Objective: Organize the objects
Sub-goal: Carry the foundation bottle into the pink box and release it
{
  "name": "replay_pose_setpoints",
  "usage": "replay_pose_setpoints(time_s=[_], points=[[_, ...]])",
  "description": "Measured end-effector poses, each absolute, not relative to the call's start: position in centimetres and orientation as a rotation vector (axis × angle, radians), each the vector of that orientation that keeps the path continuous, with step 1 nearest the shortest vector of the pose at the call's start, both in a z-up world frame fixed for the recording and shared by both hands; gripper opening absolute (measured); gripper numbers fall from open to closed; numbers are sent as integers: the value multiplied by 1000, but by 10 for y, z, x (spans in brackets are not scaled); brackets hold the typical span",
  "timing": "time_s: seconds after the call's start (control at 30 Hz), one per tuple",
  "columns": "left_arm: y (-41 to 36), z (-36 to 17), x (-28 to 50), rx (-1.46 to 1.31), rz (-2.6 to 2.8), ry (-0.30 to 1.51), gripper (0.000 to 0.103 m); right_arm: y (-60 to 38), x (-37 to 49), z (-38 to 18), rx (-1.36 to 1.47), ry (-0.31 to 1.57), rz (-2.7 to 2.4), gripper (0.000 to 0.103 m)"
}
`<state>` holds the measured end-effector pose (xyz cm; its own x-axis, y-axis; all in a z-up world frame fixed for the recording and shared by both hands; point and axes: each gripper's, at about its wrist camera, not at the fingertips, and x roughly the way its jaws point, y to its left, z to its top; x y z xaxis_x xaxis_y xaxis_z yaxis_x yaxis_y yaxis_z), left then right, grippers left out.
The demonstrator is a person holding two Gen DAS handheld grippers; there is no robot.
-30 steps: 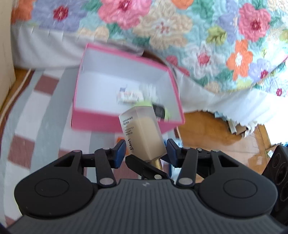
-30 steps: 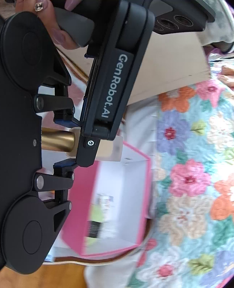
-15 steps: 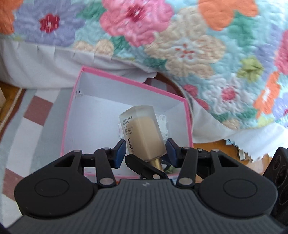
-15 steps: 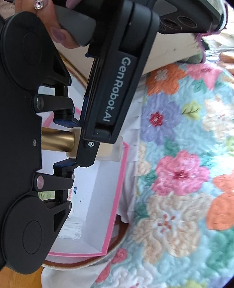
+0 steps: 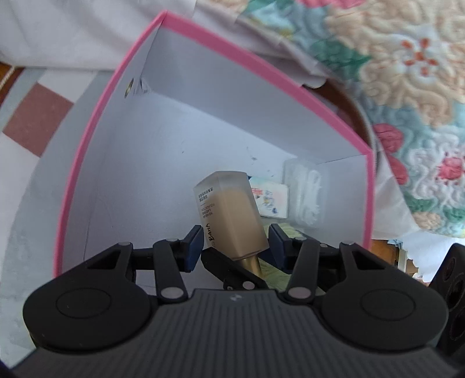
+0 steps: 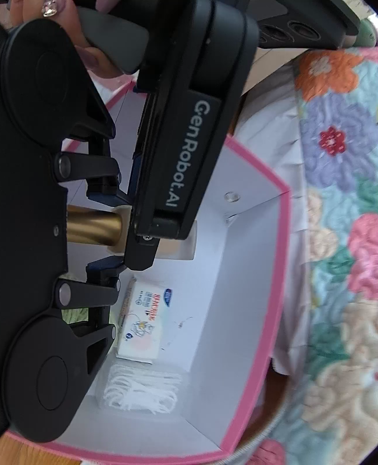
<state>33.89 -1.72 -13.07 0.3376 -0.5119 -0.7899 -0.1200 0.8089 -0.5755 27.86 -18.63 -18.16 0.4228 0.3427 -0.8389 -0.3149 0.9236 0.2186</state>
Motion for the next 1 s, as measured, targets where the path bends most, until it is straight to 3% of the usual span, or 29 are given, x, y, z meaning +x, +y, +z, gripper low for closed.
replay_pose_setpoints(time_s=[0.6,1.0], points=[[-28,-157,354,-589,-288,1266,45,-172,292,-204,-119,1140,379,41],[-32,-132,343,-514,-299,1215,42,-197,257,-166,-30,1044,342,47]])
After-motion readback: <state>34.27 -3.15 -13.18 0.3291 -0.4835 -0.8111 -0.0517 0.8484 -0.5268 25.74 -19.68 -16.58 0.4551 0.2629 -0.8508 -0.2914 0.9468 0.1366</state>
